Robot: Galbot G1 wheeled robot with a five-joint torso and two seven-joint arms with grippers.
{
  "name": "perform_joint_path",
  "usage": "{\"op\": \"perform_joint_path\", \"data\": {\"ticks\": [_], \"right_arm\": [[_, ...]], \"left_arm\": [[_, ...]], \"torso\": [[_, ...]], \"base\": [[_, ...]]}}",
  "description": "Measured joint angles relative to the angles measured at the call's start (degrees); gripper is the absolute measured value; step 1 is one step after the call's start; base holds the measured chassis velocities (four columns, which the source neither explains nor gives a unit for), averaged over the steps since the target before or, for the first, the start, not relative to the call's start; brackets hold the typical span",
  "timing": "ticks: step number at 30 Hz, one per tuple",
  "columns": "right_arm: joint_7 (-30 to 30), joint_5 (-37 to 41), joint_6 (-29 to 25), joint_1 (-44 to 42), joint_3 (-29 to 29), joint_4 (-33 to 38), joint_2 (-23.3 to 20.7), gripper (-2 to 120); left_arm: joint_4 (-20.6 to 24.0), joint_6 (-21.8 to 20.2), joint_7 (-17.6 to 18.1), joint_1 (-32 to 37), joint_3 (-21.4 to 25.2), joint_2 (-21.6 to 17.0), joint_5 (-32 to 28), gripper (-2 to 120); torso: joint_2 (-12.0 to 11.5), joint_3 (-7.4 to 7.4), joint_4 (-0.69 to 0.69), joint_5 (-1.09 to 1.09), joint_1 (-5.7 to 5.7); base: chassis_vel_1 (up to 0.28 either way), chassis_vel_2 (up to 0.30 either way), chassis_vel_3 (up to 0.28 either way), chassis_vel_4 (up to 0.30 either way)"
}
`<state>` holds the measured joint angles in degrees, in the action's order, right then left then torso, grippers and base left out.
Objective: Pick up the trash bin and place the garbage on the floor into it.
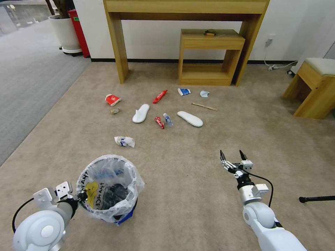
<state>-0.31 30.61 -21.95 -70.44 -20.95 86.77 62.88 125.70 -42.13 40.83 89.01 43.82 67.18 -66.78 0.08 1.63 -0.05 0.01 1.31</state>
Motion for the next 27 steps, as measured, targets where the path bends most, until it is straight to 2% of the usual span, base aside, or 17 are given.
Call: {"op": "perform_joint_path", "data": {"ticks": [27], "right_arm": [[-0.3,-1.1,0.08,0.2,0.0,-0.35,0.53,100]], "left_arm": [[0.29,0.0,-1.46,0.72,0.47,0.57,1.93,0]], "torso": [[0.0,0.0,0.01,0.01,0.0]], "base": [[-0.011,0.01,0.008,-0.011]]}}
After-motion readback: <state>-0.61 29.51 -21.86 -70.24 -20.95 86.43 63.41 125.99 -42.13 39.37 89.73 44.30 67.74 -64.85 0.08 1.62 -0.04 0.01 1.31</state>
